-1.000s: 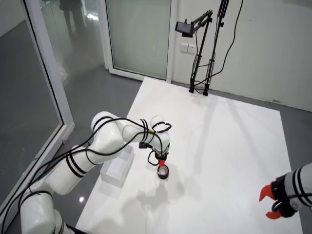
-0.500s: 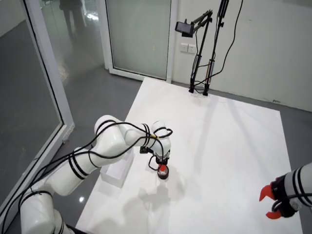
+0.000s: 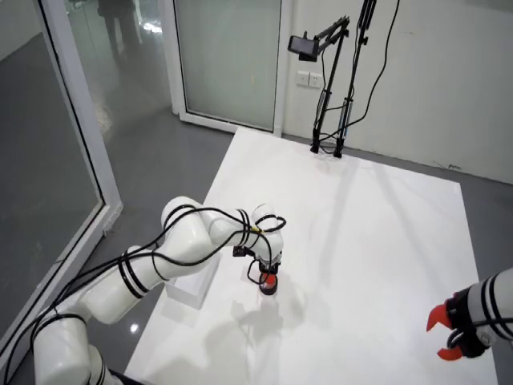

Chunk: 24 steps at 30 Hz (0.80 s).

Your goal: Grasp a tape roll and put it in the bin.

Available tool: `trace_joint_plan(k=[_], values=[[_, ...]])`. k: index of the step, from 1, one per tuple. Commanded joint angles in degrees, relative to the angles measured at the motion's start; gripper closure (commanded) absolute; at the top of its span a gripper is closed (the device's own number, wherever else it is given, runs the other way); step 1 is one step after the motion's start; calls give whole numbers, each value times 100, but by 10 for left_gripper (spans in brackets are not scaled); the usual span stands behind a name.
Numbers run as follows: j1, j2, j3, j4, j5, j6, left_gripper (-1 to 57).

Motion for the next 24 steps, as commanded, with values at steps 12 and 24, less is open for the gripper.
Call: trace_joint_plan(k=[12,24], values=[[98,335,-314,-46,137,-45,572],[-34,362,-657,-213,620,25,572]])
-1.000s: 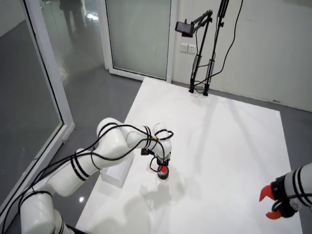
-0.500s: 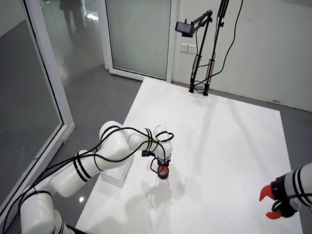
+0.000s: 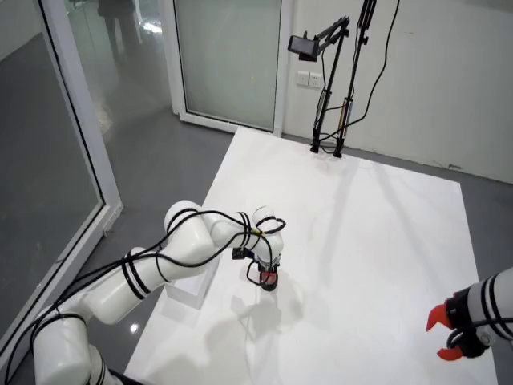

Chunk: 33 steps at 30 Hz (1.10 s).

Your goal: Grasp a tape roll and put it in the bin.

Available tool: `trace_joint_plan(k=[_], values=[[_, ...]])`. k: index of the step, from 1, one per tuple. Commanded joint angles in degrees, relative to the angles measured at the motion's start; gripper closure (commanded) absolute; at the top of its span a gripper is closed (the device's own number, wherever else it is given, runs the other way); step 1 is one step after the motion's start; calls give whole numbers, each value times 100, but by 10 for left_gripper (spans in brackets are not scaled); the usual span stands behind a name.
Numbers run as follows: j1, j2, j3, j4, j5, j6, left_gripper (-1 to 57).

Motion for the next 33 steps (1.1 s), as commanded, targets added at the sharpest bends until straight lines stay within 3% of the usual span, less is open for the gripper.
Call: trace_joint_plan(k=[1,20,26,33], values=[[-105,72,-436,-146,551,71,572],[-193,-87,-1570,-93,2142,387,572],[-53,-711,-1096,-111,2265,308,572],[246,-1783,82,-111,2309,44,572]])
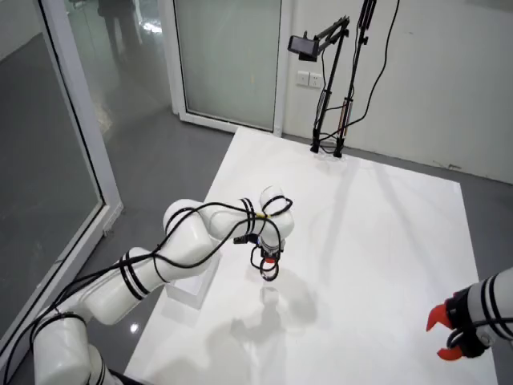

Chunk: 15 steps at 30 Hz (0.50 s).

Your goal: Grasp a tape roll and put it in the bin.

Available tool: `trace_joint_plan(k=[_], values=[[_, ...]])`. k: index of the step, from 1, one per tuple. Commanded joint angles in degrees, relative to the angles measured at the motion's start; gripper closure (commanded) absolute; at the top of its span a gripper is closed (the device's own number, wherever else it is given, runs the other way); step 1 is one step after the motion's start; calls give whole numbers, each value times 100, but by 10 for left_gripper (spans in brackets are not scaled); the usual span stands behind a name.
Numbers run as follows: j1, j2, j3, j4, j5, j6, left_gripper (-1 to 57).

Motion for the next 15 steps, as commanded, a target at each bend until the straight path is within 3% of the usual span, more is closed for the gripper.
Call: trace_joint_plan(k=[1,15], values=[[448,-1718,1363,5,617,-260,572],[1512,-3713,4044,14,564,-444,572]])
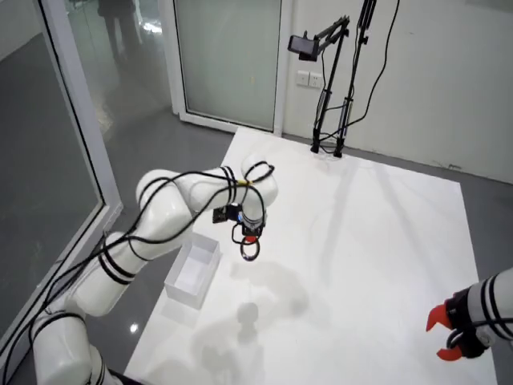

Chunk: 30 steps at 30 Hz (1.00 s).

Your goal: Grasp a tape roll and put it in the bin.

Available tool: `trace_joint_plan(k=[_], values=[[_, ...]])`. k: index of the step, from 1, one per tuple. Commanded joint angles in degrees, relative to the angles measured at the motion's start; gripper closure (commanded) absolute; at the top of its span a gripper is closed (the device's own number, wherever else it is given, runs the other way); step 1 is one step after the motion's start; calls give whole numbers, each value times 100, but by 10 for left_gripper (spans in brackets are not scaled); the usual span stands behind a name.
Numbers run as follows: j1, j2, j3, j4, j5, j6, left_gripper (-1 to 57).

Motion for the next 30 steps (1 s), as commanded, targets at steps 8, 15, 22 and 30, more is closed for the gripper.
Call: trace_joint_plan(k=[8,15,22,30], values=[[1553,-3046,3791,149,-176,-553,572],[1694,-2703,3817,193,-413,-597,572],[1544,-1938,3826,158,-879,-834,572],[1456,-1455,3826,176,-1160,-1115,572]])
